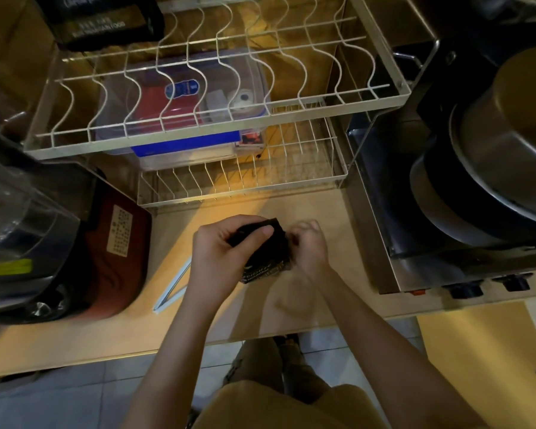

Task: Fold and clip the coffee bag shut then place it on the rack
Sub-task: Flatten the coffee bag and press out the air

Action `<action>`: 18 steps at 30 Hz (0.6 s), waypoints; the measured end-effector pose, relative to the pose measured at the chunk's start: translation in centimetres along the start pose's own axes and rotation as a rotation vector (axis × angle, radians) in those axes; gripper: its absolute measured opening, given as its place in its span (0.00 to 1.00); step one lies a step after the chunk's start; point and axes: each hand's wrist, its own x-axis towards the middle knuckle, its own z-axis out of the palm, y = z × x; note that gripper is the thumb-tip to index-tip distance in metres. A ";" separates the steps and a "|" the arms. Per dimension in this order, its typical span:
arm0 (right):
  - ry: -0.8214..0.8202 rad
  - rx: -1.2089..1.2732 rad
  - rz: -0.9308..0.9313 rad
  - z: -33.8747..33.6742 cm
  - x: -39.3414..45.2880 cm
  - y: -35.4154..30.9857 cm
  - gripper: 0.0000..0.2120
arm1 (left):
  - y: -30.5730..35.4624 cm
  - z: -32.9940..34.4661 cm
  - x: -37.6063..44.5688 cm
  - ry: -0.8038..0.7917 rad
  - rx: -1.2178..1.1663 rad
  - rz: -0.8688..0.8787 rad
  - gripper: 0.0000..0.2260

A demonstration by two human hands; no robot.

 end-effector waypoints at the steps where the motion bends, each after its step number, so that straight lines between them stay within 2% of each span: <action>1: 0.018 -0.009 -0.006 -0.1 -0.1 -0.2 0.09 | -0.1 0.0 -0.1 0.012 0.003 0.001 0.09; 5: 0.022 -0.137 -0.044 0.3 -0.7 -0.5 0.08 | 0.3 0.4 -0.7 0.124 0.016 0.012 0.10; 9: 0.078 -0.097 -0.043 0.7 -0.5 -0.7 0.07 | 0.9 1.0 -1.4 0.176 -0.030 0.044 0.09; 13: -0.042 -0.149 -0.017 0.1 0.3 -0.6 0.10 | 0.1 0.5 -0.9 0.213 -0.087 -0.014 0.09; 18: -0.136 -0.174 -0.039 -0.4 0.5 0.5 0.06 | -0.6 -0.1 -0.5 0.370 -0.315 -0.155 0.08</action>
